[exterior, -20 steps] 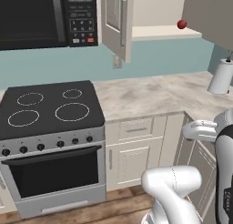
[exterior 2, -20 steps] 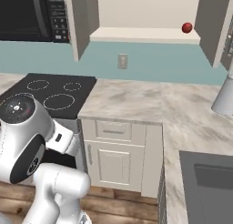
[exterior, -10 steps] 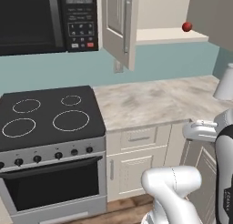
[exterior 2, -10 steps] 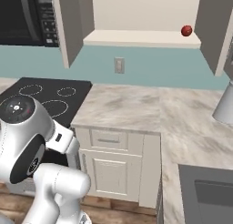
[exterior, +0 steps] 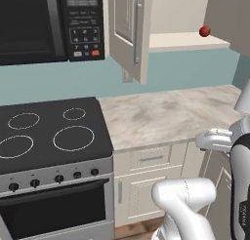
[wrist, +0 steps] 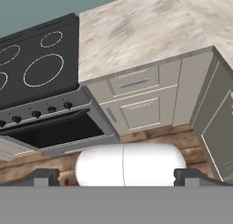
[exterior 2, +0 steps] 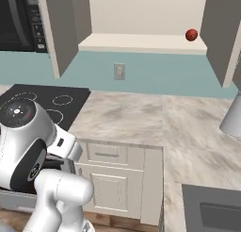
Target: Pick the avocado and bread from the counter and place them on the plate. Then pick the jam from the cabinet and place it next to the plate. Lastly close the cabinet door.
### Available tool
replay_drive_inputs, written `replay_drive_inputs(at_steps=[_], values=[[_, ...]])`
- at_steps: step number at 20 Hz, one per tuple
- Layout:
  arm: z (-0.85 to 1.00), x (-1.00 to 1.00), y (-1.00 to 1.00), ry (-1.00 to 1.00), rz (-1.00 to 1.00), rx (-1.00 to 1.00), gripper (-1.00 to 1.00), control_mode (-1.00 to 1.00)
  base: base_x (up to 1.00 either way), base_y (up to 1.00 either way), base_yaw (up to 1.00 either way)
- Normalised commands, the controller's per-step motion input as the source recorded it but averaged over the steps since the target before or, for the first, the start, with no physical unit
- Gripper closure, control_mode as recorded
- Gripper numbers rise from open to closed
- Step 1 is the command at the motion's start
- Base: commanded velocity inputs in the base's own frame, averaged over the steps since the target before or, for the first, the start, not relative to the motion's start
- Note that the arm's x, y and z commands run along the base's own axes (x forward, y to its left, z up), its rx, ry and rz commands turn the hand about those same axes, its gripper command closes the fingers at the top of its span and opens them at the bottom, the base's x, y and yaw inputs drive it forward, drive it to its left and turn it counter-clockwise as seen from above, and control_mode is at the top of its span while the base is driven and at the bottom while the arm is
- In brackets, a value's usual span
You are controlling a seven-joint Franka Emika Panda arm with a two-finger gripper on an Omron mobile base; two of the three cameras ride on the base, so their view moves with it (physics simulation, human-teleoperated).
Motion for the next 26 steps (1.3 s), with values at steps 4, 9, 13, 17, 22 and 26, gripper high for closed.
replay_drive_inputs(at_steps=[4, 9, 13, 17, 22, 26], values=[[0.00, 0.00, 0.00, 0.00, 0.00, 0.00, -1.00, 1.00, 0.36, -0.30, 0.00], [0.00, 0.00, 0.00, 0.00, 0.00, 0.00, -1.00, 1.00, 0.39, -0.28, -0.01], [0.00, 0.00, 0.00, 0.00, 0.00, 0.00, -1.00, 1.00, 0.39, -0.26, -0.01], [0.00, 0.00, 0.00, 0.00, 0.00, 0.00, -1.00, 1.00, 0.38, -0.28, -0.01], [0.00, 0.00, 0.00, 0.00, 0.00, 0.00, -1.00, 1.00, 0.37, -0.28, -0.01], [0.00, 0.00, 0.00, 0.00, 0.00, 0.00, -1.00, 1.00, 0.36, -0.28, 0.00]])
